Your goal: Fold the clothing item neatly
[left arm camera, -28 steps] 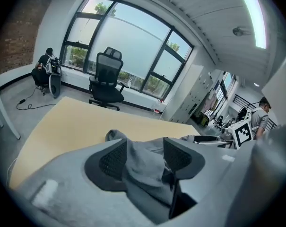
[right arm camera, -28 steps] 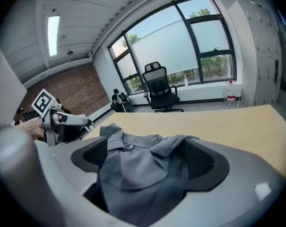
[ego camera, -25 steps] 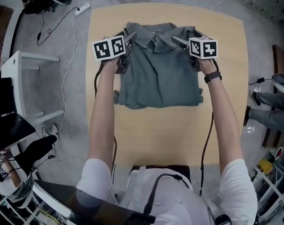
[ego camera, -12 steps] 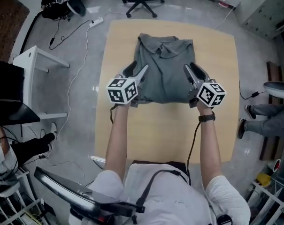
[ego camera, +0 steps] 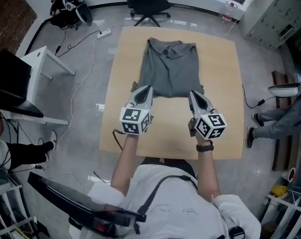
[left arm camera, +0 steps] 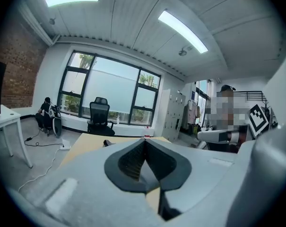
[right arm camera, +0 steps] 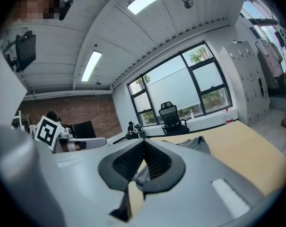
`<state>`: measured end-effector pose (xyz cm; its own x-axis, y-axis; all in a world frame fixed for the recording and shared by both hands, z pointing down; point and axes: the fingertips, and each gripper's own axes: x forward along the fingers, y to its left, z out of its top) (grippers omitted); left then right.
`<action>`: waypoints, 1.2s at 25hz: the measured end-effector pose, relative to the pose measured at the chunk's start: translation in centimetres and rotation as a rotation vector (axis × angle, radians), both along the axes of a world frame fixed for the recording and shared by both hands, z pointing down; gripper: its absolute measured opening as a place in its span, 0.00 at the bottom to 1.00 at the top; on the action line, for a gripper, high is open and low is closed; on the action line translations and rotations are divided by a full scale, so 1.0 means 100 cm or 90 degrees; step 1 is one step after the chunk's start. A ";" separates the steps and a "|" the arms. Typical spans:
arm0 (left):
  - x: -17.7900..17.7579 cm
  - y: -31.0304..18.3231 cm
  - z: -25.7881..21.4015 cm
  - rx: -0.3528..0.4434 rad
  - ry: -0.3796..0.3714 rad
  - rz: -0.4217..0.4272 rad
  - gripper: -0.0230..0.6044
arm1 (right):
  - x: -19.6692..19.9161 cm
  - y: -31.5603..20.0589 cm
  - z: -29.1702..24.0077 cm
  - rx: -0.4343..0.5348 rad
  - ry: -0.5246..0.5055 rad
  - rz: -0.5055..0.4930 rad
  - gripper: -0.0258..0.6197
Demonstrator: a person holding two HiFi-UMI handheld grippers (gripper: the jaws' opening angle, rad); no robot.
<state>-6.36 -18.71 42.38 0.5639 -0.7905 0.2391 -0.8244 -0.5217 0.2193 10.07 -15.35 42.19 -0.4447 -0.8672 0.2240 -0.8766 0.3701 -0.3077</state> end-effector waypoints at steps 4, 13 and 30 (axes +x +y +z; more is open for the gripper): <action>0.022 0.056 -0.003 0.006 0.015 0.017 0.03 | -0.011 0.052 -0.004 0.036 0.033 -0.038 0.04; 0.057 0.201 -0.047 0.077 0.000 -0.020 0.03 | 0.004 0.186 -0.031 0.030 -0.007 -0.084 0.04; 0.069 0.307 -0.105 0.157 -0.025 -0.004 0.03 | 0.017 0.286 -0.067 0.096 0.035 -0.023 0.04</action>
<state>0.58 11.97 31.84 0.5526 -0.8313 0.0604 -0.8334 -0.5500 0.0546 11.76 13.27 35.51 -0.4664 -0.8768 0.1170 -0.8762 0.4398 -0.1974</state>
